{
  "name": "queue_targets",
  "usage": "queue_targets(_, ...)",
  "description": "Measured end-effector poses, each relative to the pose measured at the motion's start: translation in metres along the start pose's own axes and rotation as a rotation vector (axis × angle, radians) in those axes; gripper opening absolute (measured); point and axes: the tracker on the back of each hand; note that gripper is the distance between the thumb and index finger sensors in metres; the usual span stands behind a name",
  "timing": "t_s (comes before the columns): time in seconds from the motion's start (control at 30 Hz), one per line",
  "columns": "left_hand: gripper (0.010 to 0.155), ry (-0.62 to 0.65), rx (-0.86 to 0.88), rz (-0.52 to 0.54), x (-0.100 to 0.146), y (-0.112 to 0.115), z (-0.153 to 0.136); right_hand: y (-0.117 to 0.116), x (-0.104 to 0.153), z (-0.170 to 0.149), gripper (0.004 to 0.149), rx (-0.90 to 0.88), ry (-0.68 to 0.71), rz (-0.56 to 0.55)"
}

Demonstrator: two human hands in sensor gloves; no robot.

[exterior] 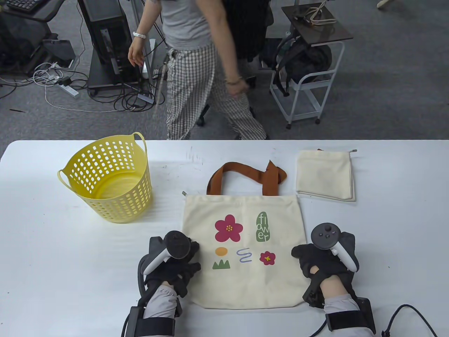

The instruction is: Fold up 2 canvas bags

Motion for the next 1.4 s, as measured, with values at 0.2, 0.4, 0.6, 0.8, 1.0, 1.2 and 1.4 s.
queue_targets(0.2,0.058,0.03,-0.065,0.004,-0.001,0.002,-0.001,0.0,-0.007,-0.001,0.057,0.13,0.033,0.044)
queue_targets(0.4,0.059,0.056,-0.066,0.021,-0.003,0.001,-0.002,-0.003,-0.008,-0.016,0.07,0.21,0.129,0.146)
queue_targets(0.6,0.058,0.055,-0.062,0.045,-0.003,-0.004,-0.004,-0.005,-0.005,-0.027,0.078,0.215,0.129,0.239)
queue_targets(0.8,0.053,0.074,0.127,0.065,-0.001,-0.011,-0.024,-0.006,-0.003,-0.023,0.055,0.228,0.145,0.079)
queue_targets(1.0,0.054,0.108,0.265,0.023,-0.001,-0.012,-0.041,-0.003,-0.006,-0.019,0.042,0.198,0.113,-0.007)
queue_targets(1.2,0.059,0.14,0.335,-0.008,-0.002,-0.009,-0.049,0.01,-0.005,-0.036,0.041,-0.055,0.103,0.026)
queue_targets(1.4,0.068,0.147,0.309,-0.021,-0.002,-0.009,-0.048,0.015,-0.003,-0.048,0.043,-0.332,0.114,-0.002)
Point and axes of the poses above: the tracker on the back of each hand, its own z axis roughly to the thumb side, its own x axis roughly from the fingertips to the wrist, y = z × x, and after that the axes turned 4 degrees about -x, right-handed
